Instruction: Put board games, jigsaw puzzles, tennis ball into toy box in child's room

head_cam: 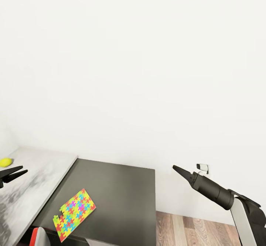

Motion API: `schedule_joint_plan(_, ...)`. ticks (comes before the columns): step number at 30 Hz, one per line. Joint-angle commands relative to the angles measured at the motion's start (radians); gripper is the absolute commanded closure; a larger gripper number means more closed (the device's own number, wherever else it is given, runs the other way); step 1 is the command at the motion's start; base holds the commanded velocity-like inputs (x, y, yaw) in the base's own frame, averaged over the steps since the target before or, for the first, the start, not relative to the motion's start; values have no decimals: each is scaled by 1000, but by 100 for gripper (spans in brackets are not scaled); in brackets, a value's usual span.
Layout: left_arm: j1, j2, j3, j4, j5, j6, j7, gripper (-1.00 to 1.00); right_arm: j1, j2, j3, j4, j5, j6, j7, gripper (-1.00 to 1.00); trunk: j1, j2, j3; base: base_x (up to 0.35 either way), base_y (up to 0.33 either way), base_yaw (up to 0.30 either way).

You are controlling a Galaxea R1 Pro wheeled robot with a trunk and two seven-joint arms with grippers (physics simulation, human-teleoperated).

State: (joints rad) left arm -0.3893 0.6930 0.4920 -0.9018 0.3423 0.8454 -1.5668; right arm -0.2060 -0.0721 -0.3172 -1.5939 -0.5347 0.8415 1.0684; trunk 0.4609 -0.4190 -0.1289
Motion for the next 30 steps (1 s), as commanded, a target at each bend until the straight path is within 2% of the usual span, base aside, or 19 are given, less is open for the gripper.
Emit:
schedule_joint_plan(1, 0, 0, 0, 0, 0, 11, -4, -100, -1, 0, 0, 0, -2, 5, 1, -100, 1, -2, -1, 0, 0, -231)
schedule_joint_plan(8, 0, 0, -2, 0, -1, 11, -4, -100, -1, 0, 0, 0, -2, 4, 1, -100, 1, -2, 5, 24, -1, -213)
schedule_joint_plan(22, 0, -1, -3, 0, -2, 11, -4, -100, -1, 1, 0, 0, -2, 2, -1, -100, 1, -2, 7, 107, -76, -42)
schedule_joint_plan(30, 0, -1, -3, 0, -2, 11, -4, -100, -1, 1, 0, 0, -2, 2, -1, -100, 1, -2, 10, 75, -38, -166)
